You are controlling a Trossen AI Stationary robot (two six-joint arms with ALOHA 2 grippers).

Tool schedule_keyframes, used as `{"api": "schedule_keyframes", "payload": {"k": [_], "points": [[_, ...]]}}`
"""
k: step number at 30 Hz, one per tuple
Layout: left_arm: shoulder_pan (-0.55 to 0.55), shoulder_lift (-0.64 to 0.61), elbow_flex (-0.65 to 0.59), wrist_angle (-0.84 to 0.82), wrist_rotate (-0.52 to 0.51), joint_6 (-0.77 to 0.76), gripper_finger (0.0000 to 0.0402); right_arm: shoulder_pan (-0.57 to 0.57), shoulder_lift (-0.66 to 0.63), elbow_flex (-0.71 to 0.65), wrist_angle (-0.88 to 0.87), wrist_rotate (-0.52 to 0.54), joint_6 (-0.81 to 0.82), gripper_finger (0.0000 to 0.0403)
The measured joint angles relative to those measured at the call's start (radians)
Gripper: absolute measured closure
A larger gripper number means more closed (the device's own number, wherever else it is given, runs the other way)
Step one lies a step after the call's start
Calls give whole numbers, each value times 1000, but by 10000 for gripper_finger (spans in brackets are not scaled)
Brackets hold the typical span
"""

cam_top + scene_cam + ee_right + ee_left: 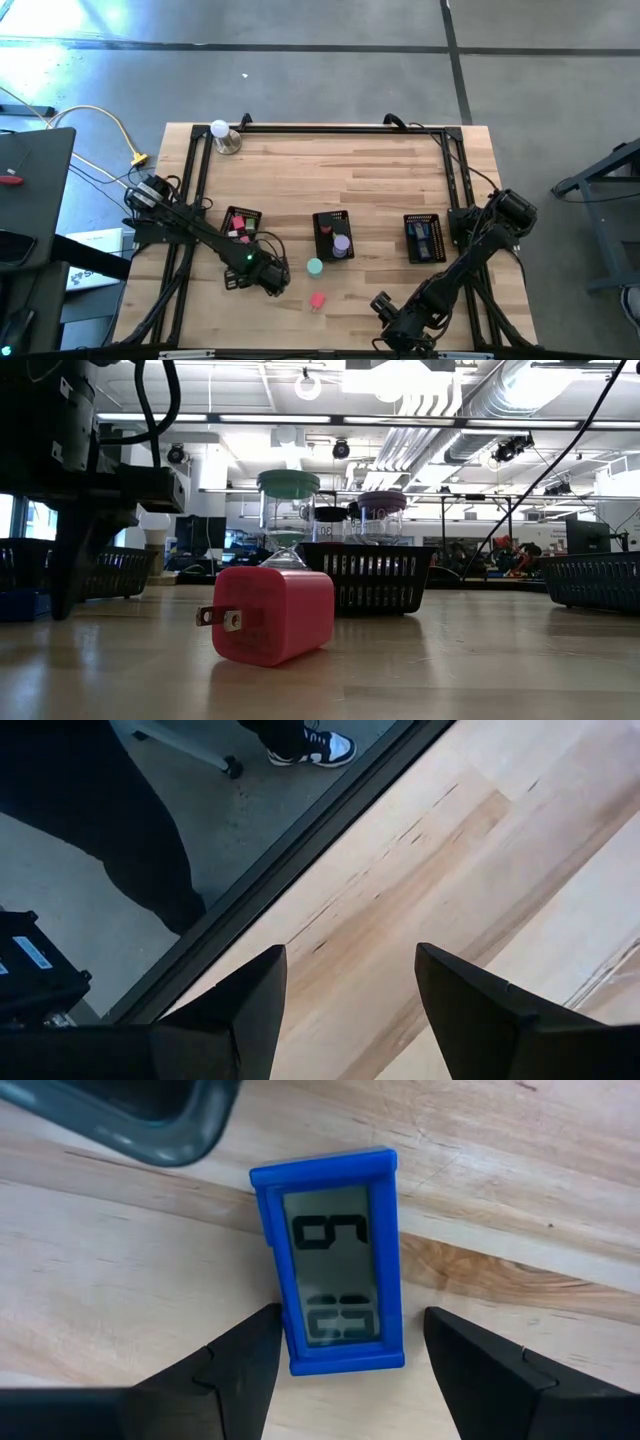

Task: Pick & Place Office items
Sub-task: Put the blue digital clock into the right black bin

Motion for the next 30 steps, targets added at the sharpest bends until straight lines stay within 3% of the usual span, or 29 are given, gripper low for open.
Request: {"api": "schedule_keyframes", "payload": {"k": [6, 14, 20, 30], "points": [[0, 1, -1, -1, 4, -6, 173, 0, 0, 0, 0, -12, 0, 192], [-31, 2, -2, 5, 10, 6, 252, 0, 0, 0, 9, -20, 0, 192], [-76, 3, -3, 7, -13, 40, 256, 0, 0, 0, 18, -24, 1, 192], [-151, 1, 58, 25, -205, 228, 256, -11, -32, 0, 8, 39, 53, 192]]}}
